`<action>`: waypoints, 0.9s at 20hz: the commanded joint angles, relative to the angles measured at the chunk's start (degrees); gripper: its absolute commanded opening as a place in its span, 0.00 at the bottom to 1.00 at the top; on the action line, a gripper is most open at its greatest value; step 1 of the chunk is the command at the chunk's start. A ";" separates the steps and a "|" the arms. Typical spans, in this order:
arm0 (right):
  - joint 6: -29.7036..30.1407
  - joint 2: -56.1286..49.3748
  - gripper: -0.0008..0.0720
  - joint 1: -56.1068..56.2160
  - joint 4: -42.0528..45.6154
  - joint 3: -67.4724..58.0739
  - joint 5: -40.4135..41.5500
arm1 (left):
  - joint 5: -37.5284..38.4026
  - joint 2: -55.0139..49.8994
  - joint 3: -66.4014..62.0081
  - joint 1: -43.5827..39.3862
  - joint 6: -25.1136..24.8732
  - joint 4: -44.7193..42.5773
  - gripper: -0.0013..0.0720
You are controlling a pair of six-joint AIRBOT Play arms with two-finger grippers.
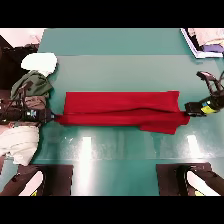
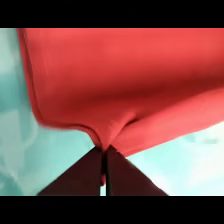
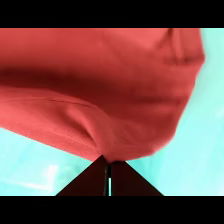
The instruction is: Fold the shirts.
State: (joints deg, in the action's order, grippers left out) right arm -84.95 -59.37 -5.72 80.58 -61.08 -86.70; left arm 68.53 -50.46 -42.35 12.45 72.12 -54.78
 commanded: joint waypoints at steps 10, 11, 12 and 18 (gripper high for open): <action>-7.21 -17.77 0.13 1.90 -0.04 -9.99 16.50 | -13.92 -25.46 -13.70 0.02 -1.49 9.25 0.64; -8.57 -18.03 0.50 1.27 -0.26 -9.99 18.49 | -14.12 -26.58 -14.80 0.02 -0.94 9.99 0.70; -9.11 -18.05 0.67 0.28 -1.49 -9.99 19.50 | -14.38 -27.10 -15.76 0.02 -0.96 10.45 0.70; 4.31 -14.53 0.67 -11.72 -14.75 -6.62 9.75 | -5.29 -27.21 -19.74 0.02 -1.68 10.43 0.66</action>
State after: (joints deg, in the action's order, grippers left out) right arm -87.13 -75.42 -12.45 71.66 -69.54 -72.97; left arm 58.28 -77.12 -60.64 12.47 70.85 -44.75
